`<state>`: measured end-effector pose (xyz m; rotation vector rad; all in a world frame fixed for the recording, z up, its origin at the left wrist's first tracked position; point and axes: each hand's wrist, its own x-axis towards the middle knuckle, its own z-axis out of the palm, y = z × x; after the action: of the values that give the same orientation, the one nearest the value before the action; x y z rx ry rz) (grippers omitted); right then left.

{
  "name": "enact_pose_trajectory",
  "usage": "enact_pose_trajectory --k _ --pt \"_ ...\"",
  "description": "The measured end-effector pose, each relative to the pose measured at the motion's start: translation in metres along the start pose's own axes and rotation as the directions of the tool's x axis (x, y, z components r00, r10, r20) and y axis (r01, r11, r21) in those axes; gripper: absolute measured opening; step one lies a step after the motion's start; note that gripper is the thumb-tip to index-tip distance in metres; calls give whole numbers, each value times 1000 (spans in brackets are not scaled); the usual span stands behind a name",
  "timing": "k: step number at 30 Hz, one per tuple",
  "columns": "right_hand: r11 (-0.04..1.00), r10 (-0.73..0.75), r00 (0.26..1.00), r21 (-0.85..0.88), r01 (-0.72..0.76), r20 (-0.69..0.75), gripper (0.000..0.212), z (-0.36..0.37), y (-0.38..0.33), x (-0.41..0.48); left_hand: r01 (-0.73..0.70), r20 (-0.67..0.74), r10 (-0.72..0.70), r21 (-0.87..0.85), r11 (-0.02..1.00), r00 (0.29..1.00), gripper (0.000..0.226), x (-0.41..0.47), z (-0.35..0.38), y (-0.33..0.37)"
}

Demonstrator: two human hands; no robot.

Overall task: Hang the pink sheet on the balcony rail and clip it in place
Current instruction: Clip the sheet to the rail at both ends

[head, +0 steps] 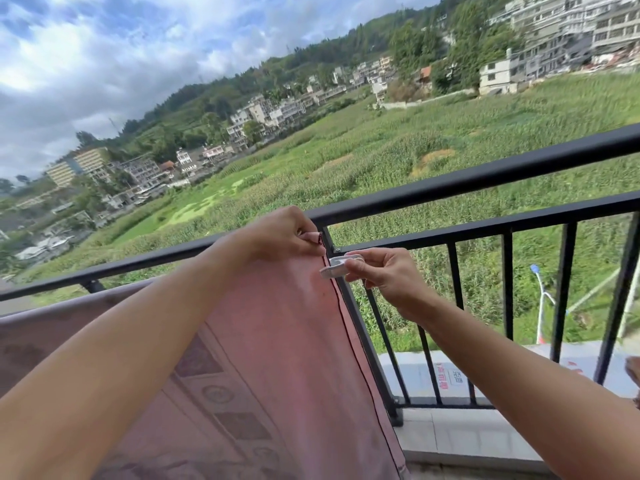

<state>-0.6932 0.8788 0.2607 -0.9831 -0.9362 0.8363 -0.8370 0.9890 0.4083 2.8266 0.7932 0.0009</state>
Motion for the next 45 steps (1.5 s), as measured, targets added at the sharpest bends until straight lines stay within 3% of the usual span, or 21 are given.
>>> enact_pose_trajectory --k 5,10,12,14,16,18,20,23,28,31,34,36,41,45 --pt "997 -24 999 68 22 30 25 11 -1 6 6 14 -5 -64 998 1000 40 2 1 -3" --pt "998 -8 998 64 4 69 28 18 0 4 4 -2 -4 -124 992 1000 50 3 3 -6" --pt "999 30 994 33 -34 109 40 17 1 4 6 -53 -12 -119 993 999 43 1 2 -5" --pt "996 84 985 -15 -83 147 64 11 2 2 8 -210 -34 -123 992 977 23 -4 -1 1" --pt "993 111 983 -66 -102 148 84 1 4 -2 15 -350 -76 -175 984 934 26 -15 -6 12" --pt "992 112 988 -76 -104 103 91 -11 7 -6 -13 -373 -100 -289 957 922 23 -31 -10 24" --pt "989 125 991 -87 -121 45 84 -24 9 -14 -49 -327 -94 -403 914 940 28 -52 -5 32" --pt "980 169 986 -102 -169 -6 69 -39 17 -28 -33 -246 -68 -383 923 967 27 -79 30 29" --pt "954 264 964 -154 -258 21 36 -44 45 -63 178 80 -159 -477 861 984 33 -109 128 9" --pt "929 320 946 -215 -303 49 21 -38 68 -85 323 152 -285 -471 821 946 18 -117 177 -8" --pt "897 382 923 -261 -357 51 21 -35 90 -101 513 275 -441 -584 629 854 19 -124 208 -17" --pt "878 426 904 -259 -403 38 22 -38 103 -110 554 357 -436 -654 515 826 17 -128 223 -22" --pt "847 461 887 -314 -429 32 22 -40 131 -130 500 366 -342 -683 532 865 51 -135 257 -22" --pt "835 448 893 -375 -403 37 24 -42 147 -138 507 344 -382 -686 522 858 23 -121 279 -6"
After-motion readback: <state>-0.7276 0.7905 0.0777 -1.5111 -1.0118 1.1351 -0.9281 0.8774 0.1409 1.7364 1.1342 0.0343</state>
